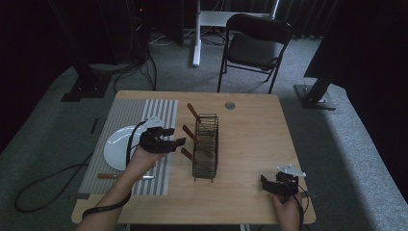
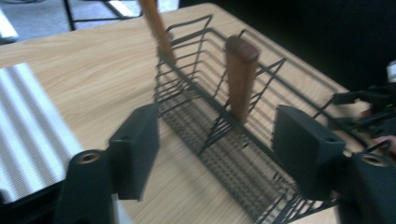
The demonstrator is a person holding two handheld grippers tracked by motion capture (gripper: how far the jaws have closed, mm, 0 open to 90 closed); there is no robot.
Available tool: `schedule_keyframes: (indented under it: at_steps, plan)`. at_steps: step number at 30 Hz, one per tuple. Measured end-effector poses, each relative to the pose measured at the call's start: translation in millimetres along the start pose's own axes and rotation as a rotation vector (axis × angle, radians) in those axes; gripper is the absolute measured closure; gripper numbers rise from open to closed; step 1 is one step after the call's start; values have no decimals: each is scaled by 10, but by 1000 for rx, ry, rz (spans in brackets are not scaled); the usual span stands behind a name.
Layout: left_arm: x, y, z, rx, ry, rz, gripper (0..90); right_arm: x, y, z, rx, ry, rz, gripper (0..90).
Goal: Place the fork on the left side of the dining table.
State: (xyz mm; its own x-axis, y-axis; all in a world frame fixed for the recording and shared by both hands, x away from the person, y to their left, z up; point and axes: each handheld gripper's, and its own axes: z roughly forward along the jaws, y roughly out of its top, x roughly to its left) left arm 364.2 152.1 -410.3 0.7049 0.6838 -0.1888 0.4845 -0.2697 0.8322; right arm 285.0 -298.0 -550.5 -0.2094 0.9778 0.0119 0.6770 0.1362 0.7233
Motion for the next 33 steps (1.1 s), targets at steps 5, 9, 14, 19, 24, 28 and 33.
schedule_keyframes:
  at_steps: [5, 9, 14, 19, 24, 28, 33]
  plan:
    - [-21, 70, 42, -11, -32, -7, 365, 0, 0, 0, 0, 0, 0, 134]
    - [-39, 105, 98, 1, -41, -12, 442, 0, 0, 0, 0, 0, 0, 134]
    - [-65, 126, 183, 32, -41, -10, 515, 0, 0, 0, 0, 0, 0, 135]
    - [-46, 116, 250, 39, -55, -42, 586, 0, 0, 0, 0, 0, 0, 134]
    - [15, 96, 293, 12, -85, -118, 703, 0, 0, 0, 0, 0, 1, 135]
    - [-13, 98, 308, 0, -79, -110, 743, 0, 0, 0, 0, 0, 1, 134]
    - [-17, 97, 311, -3, -84, -129, 752, 0, 0, 0, 0, 0, 1, 135]
